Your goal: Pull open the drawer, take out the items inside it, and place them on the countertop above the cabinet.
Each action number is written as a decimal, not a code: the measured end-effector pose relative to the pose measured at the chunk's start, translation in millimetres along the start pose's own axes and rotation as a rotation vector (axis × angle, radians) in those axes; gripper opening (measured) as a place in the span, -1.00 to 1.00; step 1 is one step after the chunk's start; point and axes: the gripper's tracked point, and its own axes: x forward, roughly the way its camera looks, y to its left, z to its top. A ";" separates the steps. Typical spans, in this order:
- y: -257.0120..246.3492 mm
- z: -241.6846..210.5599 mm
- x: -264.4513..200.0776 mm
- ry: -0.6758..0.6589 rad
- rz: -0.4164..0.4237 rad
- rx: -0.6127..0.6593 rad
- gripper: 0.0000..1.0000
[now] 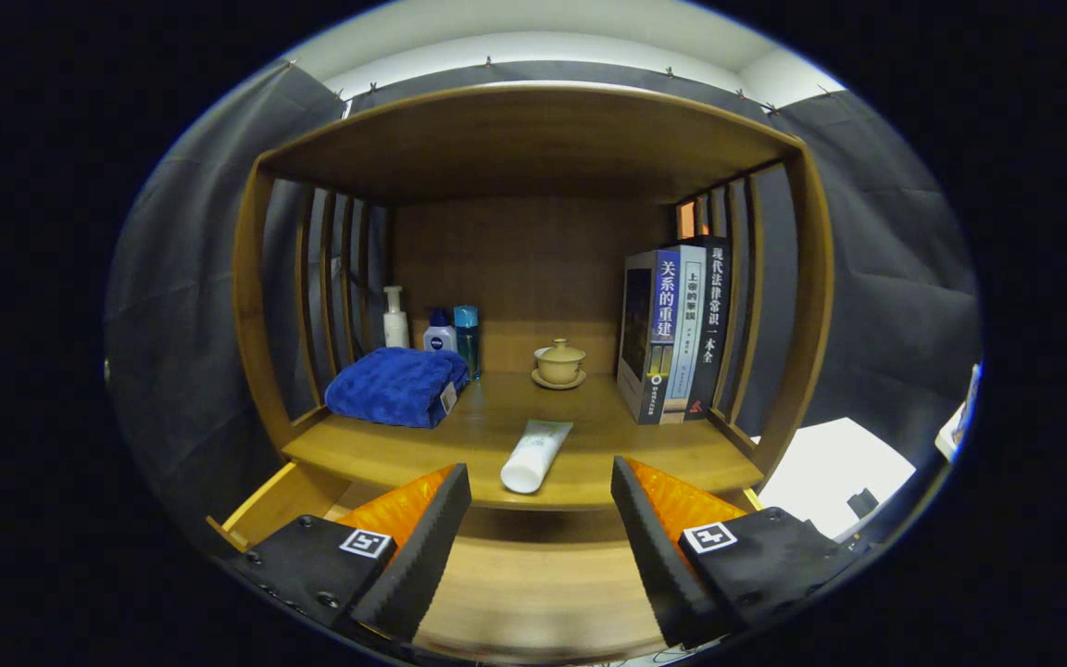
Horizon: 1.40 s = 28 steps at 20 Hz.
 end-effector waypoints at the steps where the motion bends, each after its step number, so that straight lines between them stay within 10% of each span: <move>1: 0.5 -1.4 11.0 0.016 -0.008 -0.008 0.98; 18: 14.4 -20.4 156.9 0.224 -0.048 -0.105 0.98; 28: 17.9 -38.0 159.1 0.306 -0.008 -0.067 0.18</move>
